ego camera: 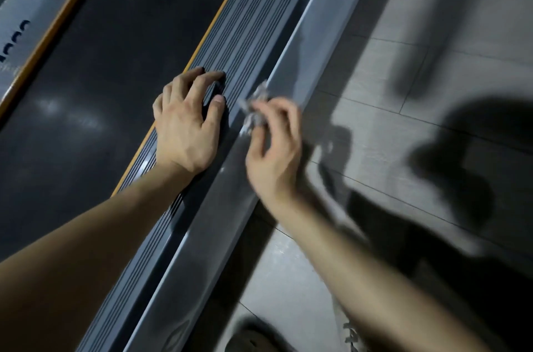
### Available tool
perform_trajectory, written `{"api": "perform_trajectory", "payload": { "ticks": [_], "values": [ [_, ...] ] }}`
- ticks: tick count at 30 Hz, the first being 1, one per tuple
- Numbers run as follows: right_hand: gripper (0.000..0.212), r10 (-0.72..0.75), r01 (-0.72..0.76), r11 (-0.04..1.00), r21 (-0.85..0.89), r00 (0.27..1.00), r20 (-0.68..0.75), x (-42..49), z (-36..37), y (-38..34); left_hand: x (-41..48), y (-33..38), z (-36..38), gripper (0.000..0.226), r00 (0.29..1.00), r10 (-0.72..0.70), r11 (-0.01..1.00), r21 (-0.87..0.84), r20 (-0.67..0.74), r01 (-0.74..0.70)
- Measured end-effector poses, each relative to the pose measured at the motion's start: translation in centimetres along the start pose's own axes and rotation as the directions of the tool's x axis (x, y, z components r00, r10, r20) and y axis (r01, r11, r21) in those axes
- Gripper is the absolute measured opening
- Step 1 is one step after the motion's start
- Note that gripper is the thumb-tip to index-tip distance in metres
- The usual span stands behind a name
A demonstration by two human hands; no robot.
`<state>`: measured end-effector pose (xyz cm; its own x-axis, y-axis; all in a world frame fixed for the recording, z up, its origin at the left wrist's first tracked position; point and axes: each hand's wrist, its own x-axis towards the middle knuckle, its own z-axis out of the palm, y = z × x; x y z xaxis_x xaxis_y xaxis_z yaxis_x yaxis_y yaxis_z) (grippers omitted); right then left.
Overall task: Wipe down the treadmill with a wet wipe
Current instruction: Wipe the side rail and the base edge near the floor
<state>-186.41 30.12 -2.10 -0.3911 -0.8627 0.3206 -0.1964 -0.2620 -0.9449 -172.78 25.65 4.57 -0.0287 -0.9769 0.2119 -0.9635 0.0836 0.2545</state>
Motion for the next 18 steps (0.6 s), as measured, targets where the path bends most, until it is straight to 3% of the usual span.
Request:
{"api": "perform_trajectory", "payload": {
  "ticks": [3, 5, 8, 11, 13, 15, 18],
  "values": [
    [0.033, -0.144, 0.132, 0.989, 0.064, 0.957, 0.253, -8.8, -1.4, -1.5, 0.0, -0.1, 0.0, 0.041, 1.0, 0.005, 1.0, 0.007, 0.006, -0.005],
    [0.036, -0.184, 0.173, 0.983, 0.063, 0.947, 0.265, -8.0, -1.5, -0.5, -0.1, 0.0, 0.0, 0.041, 1.0, 0.006, 1.0, 0.006, -0.001, -0.006],
    [0.048, 0.013, -0.012, 1.0, -0.021, 0.999, 0.048, 0.5, -0.1, 1.4, -0.1, 0.0, 0.0, 0.04, 1.0, 0.006, 1.0, 0.011, -0.003, -0.006],
    [0.034, 0.213, -0.219, 0.976, -0.015, 0.963, -0.162, 10.3, 0.1, 3.3, -0.2, 0.2, -0.1, 0.04, 1.0, 0.0, 1.0, 0.003, 0.006, 0.0],
    [0.03, 0.277, -0.282, 0.959, 0.004, 0.942, -0.189, 12.1, 0.0, 3.1, -0.2, 0.5, -0.2, 0.04, 1.0, -0.004, 1.0, 0.005, 0.013, 0.004],
    [0.033, 0.191, -0.196, 0.98, -0.02, 0.97, -0.15, 8.6, 0.0, 1.3, -0.3, 0.6, -0.2, 0.039, 1.0, -0.005, 1.0, 0.022, 0.021, 0.005],
    [0.041, 0.024, -0.025, 1.0, 0.008, 0.995, 0.097, -1.1, -0.7, -1.1, -0.3, 0.6, -0.3, 0.04, 1.0, 0.0, 0.999, 0.041, 0.028, -0.001]
  ]
}}
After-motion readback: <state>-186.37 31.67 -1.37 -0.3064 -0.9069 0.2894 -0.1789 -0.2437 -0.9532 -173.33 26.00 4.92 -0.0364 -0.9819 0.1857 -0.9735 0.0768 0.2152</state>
